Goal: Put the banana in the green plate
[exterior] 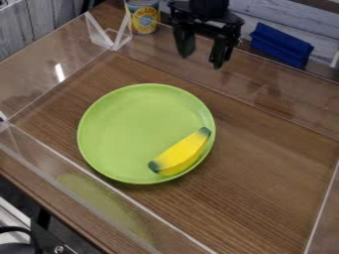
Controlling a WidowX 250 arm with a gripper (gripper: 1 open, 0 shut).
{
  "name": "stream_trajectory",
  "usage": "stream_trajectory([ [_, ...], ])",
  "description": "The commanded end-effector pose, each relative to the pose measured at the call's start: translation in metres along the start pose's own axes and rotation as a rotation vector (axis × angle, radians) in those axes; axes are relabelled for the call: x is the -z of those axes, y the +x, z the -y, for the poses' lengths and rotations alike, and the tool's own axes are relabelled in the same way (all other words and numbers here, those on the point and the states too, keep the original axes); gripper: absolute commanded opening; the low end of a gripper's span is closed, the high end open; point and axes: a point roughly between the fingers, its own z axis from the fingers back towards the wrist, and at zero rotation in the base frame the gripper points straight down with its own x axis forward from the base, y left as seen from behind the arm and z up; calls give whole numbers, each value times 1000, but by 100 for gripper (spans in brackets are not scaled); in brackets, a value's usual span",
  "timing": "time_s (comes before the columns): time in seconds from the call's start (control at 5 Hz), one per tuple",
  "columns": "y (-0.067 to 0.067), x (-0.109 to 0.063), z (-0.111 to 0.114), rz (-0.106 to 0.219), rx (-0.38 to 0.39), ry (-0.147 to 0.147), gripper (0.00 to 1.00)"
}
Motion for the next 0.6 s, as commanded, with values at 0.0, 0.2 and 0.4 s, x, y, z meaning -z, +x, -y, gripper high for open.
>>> stream_trajectory([
  [0.0, 8, -13, -1, 54, 0, 12, 100],
  [0.2, 8, -13, -1, 55, -3, 13, 100],
  [0.4, 8, -11, -1, 56, -6, 14, 100],
])
